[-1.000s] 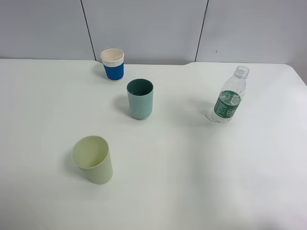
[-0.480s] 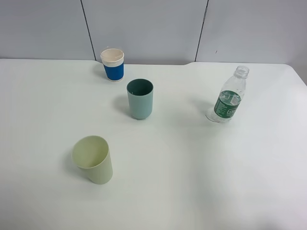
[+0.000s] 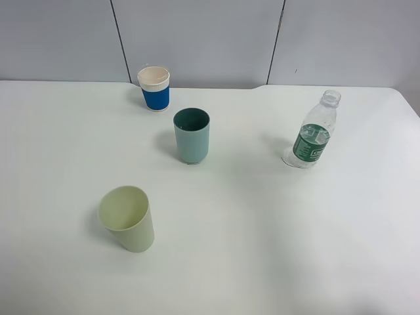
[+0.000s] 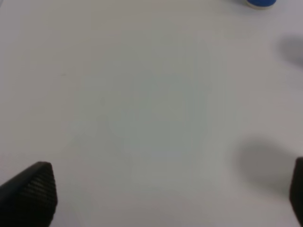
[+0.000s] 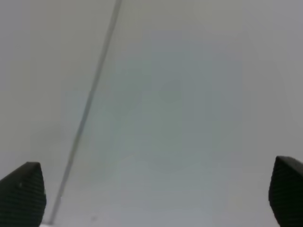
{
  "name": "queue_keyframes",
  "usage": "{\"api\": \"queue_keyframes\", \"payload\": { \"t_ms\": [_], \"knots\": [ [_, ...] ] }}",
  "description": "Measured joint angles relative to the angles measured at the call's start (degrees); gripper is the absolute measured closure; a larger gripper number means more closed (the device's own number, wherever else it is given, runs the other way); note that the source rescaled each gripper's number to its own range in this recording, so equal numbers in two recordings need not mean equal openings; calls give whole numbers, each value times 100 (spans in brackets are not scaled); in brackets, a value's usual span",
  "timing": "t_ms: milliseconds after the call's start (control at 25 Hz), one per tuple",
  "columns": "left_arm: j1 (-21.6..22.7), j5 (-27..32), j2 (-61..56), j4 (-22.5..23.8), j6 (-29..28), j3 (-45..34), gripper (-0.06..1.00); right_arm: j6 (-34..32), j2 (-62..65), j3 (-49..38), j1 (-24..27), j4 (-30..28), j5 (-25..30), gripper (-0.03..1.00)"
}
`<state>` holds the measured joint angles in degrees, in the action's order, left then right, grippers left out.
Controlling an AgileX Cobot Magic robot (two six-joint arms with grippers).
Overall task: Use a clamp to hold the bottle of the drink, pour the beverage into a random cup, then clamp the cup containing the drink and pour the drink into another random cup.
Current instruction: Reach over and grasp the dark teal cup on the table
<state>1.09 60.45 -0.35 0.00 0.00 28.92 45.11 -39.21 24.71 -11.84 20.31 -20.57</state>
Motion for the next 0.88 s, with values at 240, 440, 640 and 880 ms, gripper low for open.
{"api": "queue_keyframes", "payload": {
  "t_ms": [240,440,640,880],
  "knots": [
    [0,0,0,0,0,0,-6,-2156,0,490,0,-2125,1450,2],
    [0,0,0,0,0,0,-6,-2994,100,673,36,-2745,2931,2],
    [0,0,0,0,0,0,-6,-3225,748,679,641,-2850,3761,2],
    [0,0,0,0,0,0,-6,-3253,1908,685,1374,-2888,4570,2]
  ]
}}
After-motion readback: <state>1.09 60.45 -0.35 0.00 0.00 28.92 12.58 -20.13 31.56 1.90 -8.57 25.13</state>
